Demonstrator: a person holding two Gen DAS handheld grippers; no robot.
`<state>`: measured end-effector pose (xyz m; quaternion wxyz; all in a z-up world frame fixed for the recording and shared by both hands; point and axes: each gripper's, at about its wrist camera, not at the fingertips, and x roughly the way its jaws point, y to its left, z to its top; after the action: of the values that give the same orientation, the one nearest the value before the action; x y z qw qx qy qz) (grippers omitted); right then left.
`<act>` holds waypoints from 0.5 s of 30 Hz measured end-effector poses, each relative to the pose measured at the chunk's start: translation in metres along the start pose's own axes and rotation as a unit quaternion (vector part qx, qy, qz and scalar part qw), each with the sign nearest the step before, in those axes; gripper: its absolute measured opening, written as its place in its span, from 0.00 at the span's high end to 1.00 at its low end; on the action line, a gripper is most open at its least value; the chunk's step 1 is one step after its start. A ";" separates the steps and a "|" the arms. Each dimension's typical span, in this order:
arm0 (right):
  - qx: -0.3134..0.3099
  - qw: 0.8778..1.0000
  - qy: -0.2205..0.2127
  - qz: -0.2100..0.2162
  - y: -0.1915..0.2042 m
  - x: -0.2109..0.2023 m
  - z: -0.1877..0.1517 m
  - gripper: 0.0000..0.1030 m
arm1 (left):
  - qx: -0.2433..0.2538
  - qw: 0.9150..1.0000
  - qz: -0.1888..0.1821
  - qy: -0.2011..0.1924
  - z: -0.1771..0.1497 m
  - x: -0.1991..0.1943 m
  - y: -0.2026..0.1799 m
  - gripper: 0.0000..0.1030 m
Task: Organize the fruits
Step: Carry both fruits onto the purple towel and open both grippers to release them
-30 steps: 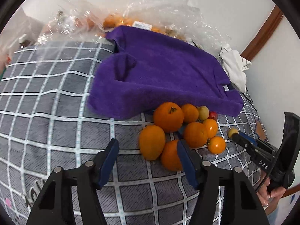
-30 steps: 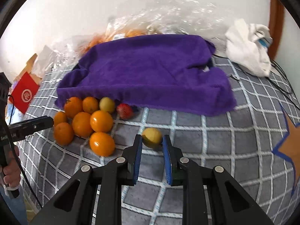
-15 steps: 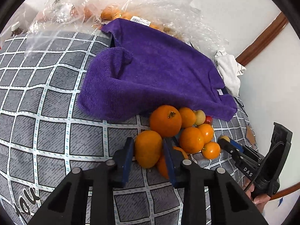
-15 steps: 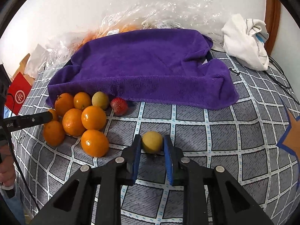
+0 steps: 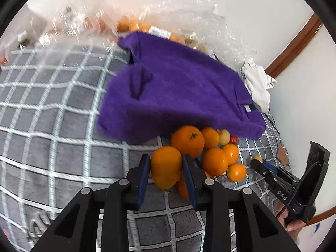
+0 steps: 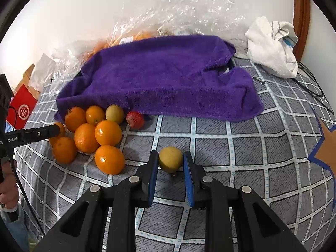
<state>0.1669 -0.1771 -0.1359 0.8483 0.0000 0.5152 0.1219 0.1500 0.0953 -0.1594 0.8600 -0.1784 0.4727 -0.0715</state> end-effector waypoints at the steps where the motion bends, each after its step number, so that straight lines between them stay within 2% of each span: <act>1: 0.000 1.000 -0.004 -0.001 0.000 -0.004 0.002 0.77 | 0.004 1.000 0.009 -0.007 0.003 -0.006 -0.001 0.71; 7: -0.004 0.999 -0.035 -0.010 -0.004 -0.027 0.025 0.77 | 0.020 0.998 0.034 -0.038 0.030 -0.032 -0.014 0.71; 11: 0.000 0.998 -0.056 -0.017 -0.009 -0.038 0.054 0.77 | 0.039 0.997 0.034 -0.061 0.056 -0.044 -0.027 0.71; 15: 0.003 0.996 -0.077 -0.041 -0.016 -0.043 0.088 0.77 | 0.068 0.992 0.056 -0.087 0.089 -0.051 -0.044 0.71</act>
<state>0.2281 -0.1902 -0.0591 0.8900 -0.0088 0.4480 0.0848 0.1992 0.0908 -0.0590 0.9105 -0.0985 0.3997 -0.0392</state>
